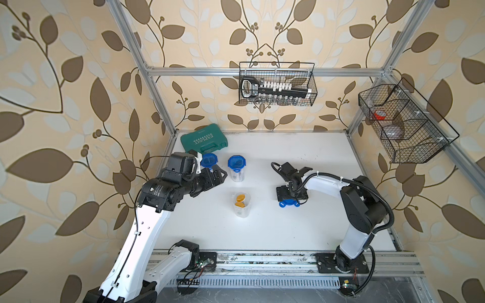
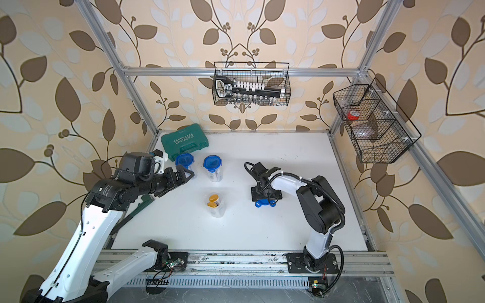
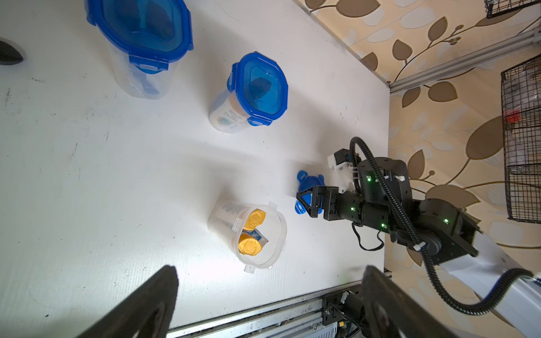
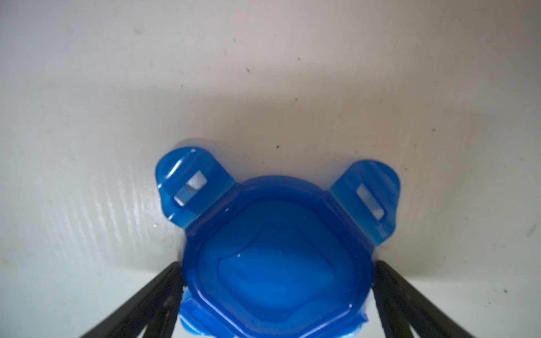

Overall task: Pack away toiletry kits
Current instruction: Pick up the lid from the center of the board.

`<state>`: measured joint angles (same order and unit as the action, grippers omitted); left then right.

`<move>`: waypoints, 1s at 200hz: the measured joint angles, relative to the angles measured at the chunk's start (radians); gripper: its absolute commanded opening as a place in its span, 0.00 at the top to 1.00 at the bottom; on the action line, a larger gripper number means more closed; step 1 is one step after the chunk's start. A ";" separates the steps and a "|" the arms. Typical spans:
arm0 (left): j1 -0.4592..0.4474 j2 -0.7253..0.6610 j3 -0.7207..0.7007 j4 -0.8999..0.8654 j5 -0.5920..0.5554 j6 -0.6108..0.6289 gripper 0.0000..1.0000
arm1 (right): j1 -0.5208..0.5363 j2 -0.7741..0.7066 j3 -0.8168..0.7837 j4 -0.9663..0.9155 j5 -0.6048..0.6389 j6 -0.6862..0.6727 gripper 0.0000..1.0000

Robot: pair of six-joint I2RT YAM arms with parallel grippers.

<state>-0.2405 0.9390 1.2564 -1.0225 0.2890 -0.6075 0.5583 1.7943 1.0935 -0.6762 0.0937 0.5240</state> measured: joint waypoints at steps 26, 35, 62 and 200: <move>0.000 -0.020 -0.028 0.003 0.000 -0.001 0.01 | 0.000 0.000 -0.002 0.000 0.002 0.000 0.10; 0.000 -0.028 -0.034 0.002 0.000 -0.001 0.01 | 0.000 0.000 -0.002 0.001 0.004 0.003 0.11; 0.000 -0.035 -0.036 0.006 0.001 -0.001 0.01 | 0.000 0.000 -0.002 0.004 0.005 0.004 0.17; 0.000 -0.001 -0.054 -0.002 -0.021 0.006 0.01 | -0.002 -0.040 -0.045 0.061 -0.023 -0.043 0.51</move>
<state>-0.2405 0.9379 1.2022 -1.0241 0.2684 -0.6014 0.5564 1.7538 1.0481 -0.6151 0.0708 0.4812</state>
